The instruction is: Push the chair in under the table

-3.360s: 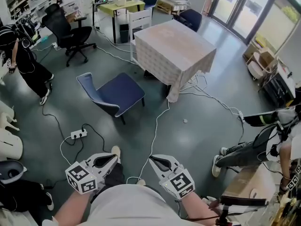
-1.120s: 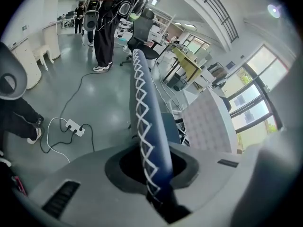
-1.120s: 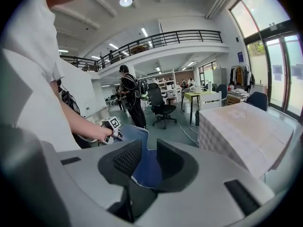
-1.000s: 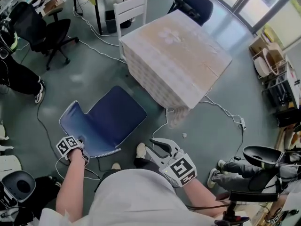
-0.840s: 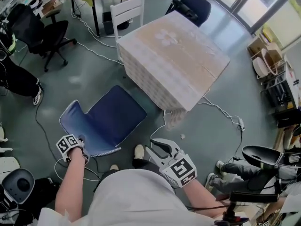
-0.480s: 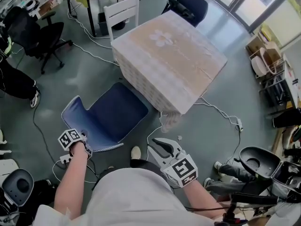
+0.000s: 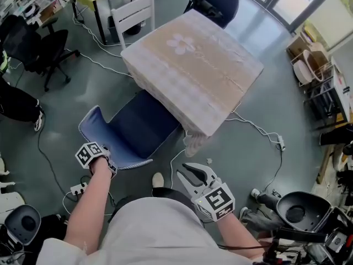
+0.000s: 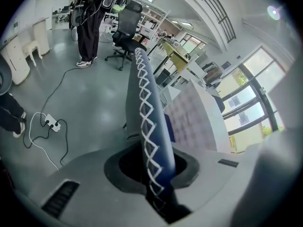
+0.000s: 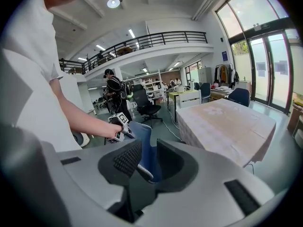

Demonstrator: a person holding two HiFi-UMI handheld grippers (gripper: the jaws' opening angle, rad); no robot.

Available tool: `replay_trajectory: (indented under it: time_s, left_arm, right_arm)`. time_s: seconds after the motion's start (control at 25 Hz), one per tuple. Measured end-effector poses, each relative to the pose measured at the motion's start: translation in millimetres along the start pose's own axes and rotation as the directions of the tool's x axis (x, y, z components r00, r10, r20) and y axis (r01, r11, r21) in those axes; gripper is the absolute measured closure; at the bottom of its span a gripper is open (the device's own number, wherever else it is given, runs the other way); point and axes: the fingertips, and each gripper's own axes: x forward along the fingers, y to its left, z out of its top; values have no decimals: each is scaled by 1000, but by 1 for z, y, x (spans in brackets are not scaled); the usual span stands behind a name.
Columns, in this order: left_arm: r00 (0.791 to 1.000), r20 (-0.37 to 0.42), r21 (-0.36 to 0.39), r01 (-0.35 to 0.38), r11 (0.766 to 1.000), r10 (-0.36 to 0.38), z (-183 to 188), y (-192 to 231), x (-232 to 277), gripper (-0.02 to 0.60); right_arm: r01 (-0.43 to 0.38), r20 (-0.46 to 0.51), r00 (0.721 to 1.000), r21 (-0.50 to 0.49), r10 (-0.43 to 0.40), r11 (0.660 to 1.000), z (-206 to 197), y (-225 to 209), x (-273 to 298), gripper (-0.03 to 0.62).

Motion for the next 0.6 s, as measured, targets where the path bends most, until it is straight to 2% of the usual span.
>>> replay_trajectory:
  time_s: [0.36, 0.6]
  left_arm:
    - [1000, -1, -22, 16, 1000, -16, -6, -57, 30, 506]
    - [1000, -13, -1, 25, 1000, -25, -9, -86, 44, 500]
  right_arm:
    - [29, -4, 1000, 41, -29, 999, -9, -26, -10, 487]
    - [54, -8, 999, 57, -53, 997, -12, -34, -15, 487]
